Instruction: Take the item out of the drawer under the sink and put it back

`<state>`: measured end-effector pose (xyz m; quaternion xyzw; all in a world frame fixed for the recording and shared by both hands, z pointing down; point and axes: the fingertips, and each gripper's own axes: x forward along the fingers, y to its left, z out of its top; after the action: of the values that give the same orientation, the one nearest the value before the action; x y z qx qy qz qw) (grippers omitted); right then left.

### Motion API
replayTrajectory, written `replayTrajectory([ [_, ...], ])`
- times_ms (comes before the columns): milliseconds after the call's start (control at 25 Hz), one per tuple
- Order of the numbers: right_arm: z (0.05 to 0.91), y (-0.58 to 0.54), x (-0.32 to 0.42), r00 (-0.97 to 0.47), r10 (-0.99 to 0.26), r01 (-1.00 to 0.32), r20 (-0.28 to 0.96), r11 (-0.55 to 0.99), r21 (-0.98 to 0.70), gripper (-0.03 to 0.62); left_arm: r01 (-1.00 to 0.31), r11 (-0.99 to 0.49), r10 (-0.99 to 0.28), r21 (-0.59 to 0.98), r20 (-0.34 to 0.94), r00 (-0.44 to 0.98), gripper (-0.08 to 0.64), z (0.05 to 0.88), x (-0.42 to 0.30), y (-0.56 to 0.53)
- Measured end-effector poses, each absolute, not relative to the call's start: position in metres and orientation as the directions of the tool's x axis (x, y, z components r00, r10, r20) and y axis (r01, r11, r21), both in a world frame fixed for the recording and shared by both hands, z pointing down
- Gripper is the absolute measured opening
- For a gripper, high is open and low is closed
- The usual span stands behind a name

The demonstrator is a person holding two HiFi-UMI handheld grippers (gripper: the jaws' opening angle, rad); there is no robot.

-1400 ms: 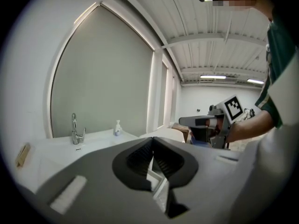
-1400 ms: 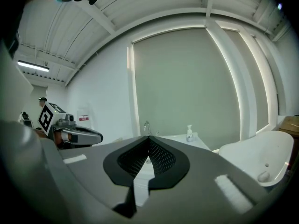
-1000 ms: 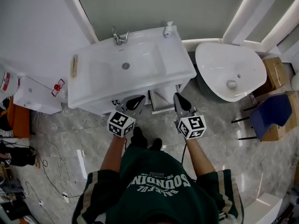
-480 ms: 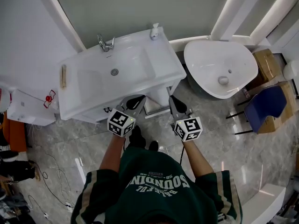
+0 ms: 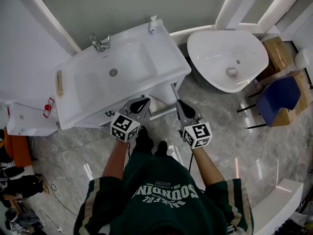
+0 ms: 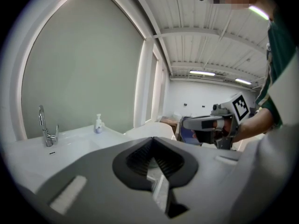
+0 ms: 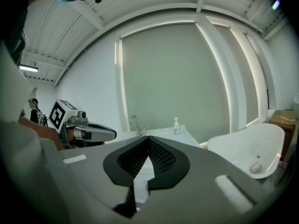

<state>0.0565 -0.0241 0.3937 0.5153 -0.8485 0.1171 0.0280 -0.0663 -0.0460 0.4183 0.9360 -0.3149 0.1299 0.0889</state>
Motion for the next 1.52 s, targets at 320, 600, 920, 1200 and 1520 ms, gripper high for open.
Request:
replayTrajectory([
  [320, 0.439, -0.015, 0.066, -0.438, -0.866, -0.894, 0.24, 0.394, -0.211, 0.002, -0.545, -0.831, -0.461, 0.114, 0.409, 0.788, 0.051, 0.479, -0.048, -0.049],
  [600, 0.484, -0.009, 0.071, -0.401, -0.865, -0.908, 0.302, 0.33, -0.259, 0.002, -0.474, -0.873, -0.362, 0.112, 0.502, 0.786, 0.051, 0.533, -0.04, -0.048],
  [920, 0.52, -0.008, 0.083, -0.358, -0.865, -0.919, 0.351, 0.26, -0.296, 0.002, -0.395, -0.915, -0.271, 0.081, 0.601, 0.752, 0.051, 0.593, -0.027, -0.059],
  [1200, 0.55, -0.004, 0.098, -0.303, -0.87, -0.929, 0.389, 0.179, -0.324, 0.002, -0.336, -0.938, -0.185, 0.091, 0.687, 0.703, 0.094, 0.649, -0.008, -0.067],
  [1520, 0.578, 0.008, 0.114, -0.26, -0.869, -0.924, 0.422, 0.098, -0.369, 0.002, -0.174, -0.985, -0.095, 0.002, 0.831, 0.549, 0.202, 0.719, 0.005, -0.071],
])
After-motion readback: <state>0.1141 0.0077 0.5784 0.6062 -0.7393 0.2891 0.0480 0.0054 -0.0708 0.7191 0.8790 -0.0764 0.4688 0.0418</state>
